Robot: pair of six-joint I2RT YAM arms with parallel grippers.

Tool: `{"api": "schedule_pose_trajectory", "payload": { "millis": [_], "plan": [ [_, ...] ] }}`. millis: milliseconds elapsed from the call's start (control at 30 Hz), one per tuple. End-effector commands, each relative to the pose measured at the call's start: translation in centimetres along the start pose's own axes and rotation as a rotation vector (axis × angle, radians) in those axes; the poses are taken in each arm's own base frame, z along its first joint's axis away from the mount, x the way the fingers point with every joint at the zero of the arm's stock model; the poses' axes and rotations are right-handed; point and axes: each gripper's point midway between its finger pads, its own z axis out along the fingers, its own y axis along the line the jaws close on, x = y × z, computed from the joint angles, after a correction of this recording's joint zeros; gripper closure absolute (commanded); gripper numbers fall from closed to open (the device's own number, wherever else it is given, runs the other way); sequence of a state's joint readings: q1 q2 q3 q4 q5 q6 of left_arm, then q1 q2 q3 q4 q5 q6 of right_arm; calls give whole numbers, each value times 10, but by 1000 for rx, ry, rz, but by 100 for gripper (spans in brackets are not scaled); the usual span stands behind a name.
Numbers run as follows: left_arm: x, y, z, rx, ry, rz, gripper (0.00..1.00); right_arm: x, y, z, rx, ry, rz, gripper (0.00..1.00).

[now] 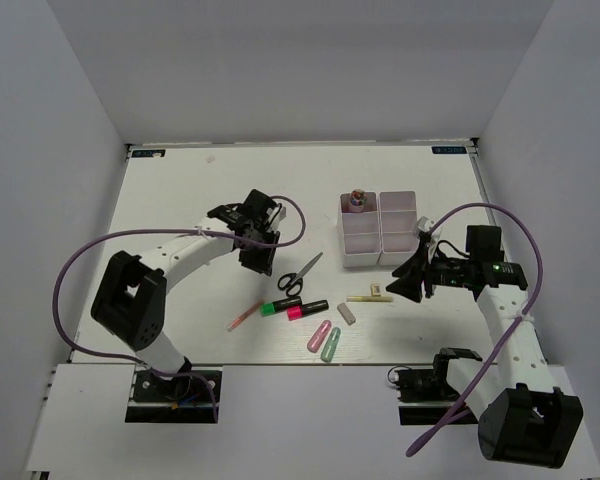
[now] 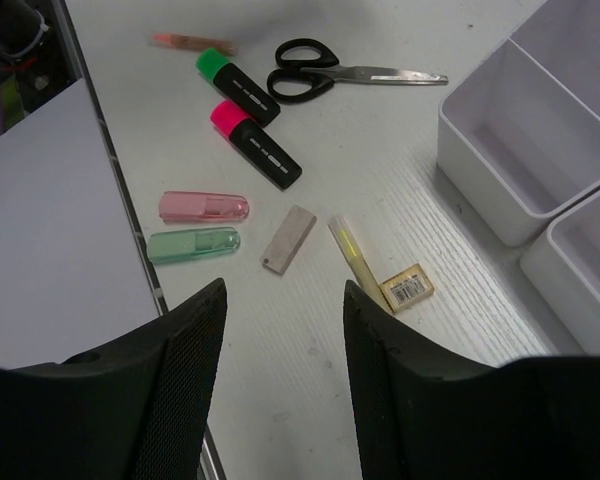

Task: Sort the stationery into containers
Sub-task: Pick up the scissors from the center of the board.

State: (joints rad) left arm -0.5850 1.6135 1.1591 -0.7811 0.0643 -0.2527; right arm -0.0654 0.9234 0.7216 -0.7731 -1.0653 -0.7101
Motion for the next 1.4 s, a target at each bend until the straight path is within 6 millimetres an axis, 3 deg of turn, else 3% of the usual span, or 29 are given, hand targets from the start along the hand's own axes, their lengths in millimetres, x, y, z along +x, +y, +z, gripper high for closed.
{"api": "schedule_pose_trajectory", "payload": {
  "millis": [0, 100, 200, 333, 400, 633, 800, 967, 1367],
  "plan": [
    [-13, -19, -10, 82, -44, -41, 64, 3, -7, -1, 31, 5, -21, 46],
    [-13, -31, -15, 149, -50, -37, 75, 4, -7, 0, 33, 8, -19, 46],
    [-15, -41, -22, 179, -57, 1, 75, 5, -10, 0, 43, 13, -18, 46],
    [-7, -62, -25, 205, -55, 118, 64, 7, -11, 0, 45, 20, -15, 46],
    [-5, -60, -22, 160, -58, 151, 57, 7, -11, 0, 50, 18, -14, 46],
    [-18, -27, -10, -90, -57, 143, 60, 7, -11, 0, 49, 18, -11, 46],
    [-21, -10, -3, -164, -6, 155, 60, 7, -11, -1, 53, 17, -15, 46],
    [-11, -8, 13, -111, 57, 131, 60, 9, -11, -1, 51, 18, -12, 46],
    [-13, -17, 26, -20, 45, 71, 61, 11, -12, -1, 51, 22, -8, 46]
  ]
}}
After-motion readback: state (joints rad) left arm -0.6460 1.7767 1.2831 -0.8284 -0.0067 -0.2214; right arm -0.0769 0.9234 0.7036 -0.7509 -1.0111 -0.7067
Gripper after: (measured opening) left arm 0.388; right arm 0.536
